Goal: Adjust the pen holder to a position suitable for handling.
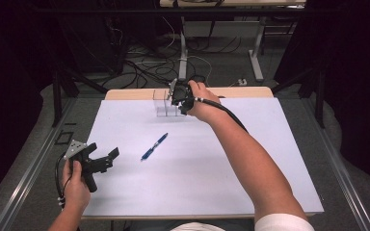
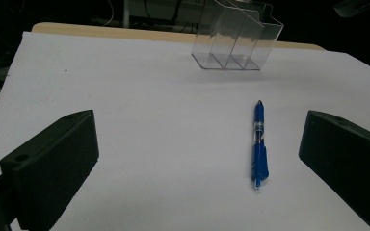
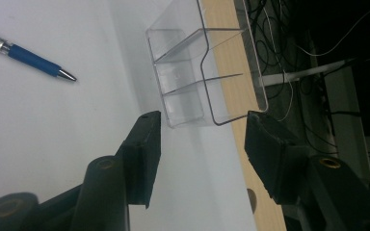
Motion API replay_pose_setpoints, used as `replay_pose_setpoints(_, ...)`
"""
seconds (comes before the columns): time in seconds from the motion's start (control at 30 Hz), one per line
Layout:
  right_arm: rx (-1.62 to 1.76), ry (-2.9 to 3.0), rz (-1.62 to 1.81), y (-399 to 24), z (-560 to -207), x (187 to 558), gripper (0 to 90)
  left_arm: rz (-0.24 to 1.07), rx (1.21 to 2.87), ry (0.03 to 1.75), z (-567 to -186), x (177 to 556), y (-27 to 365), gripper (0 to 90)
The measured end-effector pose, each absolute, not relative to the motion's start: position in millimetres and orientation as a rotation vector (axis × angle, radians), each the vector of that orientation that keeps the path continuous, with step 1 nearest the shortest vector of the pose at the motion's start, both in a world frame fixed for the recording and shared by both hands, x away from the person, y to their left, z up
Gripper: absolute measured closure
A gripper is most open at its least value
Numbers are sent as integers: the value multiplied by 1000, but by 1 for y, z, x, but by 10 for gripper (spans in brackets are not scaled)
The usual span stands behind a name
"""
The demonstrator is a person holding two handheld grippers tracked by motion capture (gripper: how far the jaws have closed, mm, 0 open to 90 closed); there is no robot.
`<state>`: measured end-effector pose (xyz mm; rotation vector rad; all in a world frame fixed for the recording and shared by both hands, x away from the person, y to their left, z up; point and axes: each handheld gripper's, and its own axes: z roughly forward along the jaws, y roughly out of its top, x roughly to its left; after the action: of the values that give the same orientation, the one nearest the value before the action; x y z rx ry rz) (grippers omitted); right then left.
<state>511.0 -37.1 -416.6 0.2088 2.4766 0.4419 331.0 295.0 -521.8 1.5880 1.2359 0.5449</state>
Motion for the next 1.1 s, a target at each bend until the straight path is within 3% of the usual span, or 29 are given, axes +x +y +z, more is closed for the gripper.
replay_pose_setpoints(0.67,32,2452,246,-15,-426,530,307,548,1585,1262,-524,331,299,1)
replay_pose_setpoints(1.1,19,2449,250,-15,-435,542,300,545,1588,1260,-524,330,297,1)
